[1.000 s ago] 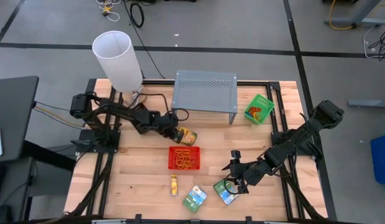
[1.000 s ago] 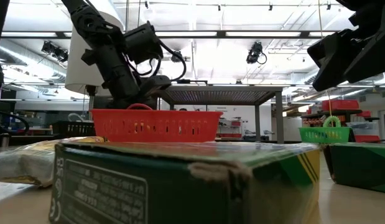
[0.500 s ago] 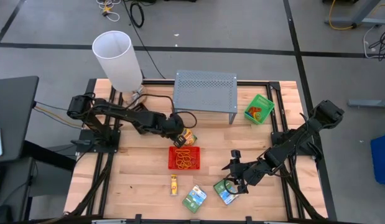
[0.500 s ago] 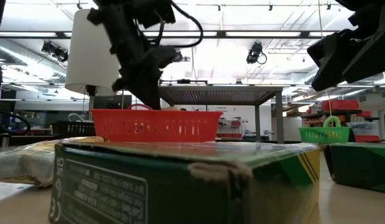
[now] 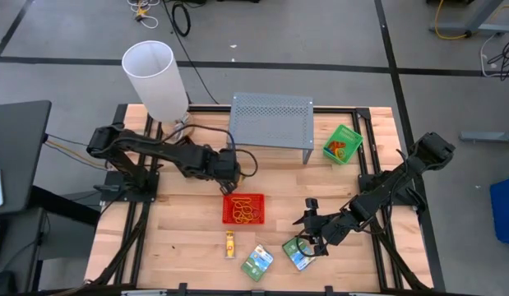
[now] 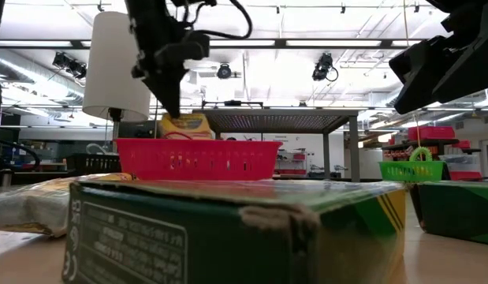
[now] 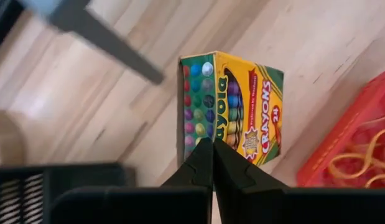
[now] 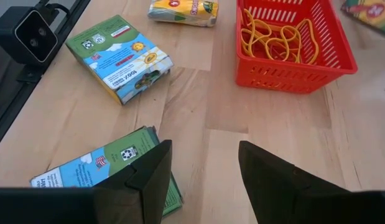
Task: Pick & Place Office Desk Supplies
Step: Put the crayons box into the black bin
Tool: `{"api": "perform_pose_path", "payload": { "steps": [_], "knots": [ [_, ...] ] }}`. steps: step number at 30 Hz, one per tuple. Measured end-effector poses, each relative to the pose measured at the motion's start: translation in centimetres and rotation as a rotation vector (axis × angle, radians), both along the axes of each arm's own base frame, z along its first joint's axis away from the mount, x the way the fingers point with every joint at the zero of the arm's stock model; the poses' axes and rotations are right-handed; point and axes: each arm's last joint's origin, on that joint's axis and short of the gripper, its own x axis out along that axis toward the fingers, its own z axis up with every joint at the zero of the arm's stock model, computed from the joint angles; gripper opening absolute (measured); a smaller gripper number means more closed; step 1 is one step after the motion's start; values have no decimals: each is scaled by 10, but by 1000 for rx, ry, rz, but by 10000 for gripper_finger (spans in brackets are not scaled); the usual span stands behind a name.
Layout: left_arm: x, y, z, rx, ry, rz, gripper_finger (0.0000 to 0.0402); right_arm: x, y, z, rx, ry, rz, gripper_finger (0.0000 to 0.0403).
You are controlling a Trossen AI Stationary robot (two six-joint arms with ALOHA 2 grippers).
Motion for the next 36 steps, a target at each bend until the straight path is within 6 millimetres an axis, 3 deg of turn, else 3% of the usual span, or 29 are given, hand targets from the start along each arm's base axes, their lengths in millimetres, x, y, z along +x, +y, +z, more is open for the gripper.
{"api": "perform_pose_path", "payload": {
  "steps": [16,26,36],
  "knots": [
    [-69,-5,42,153,67,205,0,0,0,1,3,-6,1,194],
    [-86,13,45,266,229,274,0,1,1,1,12,-17,1,194],
    [-97,31,17,285,351,331,0,1,1,2,6,-22,8,194]
  ]
}}
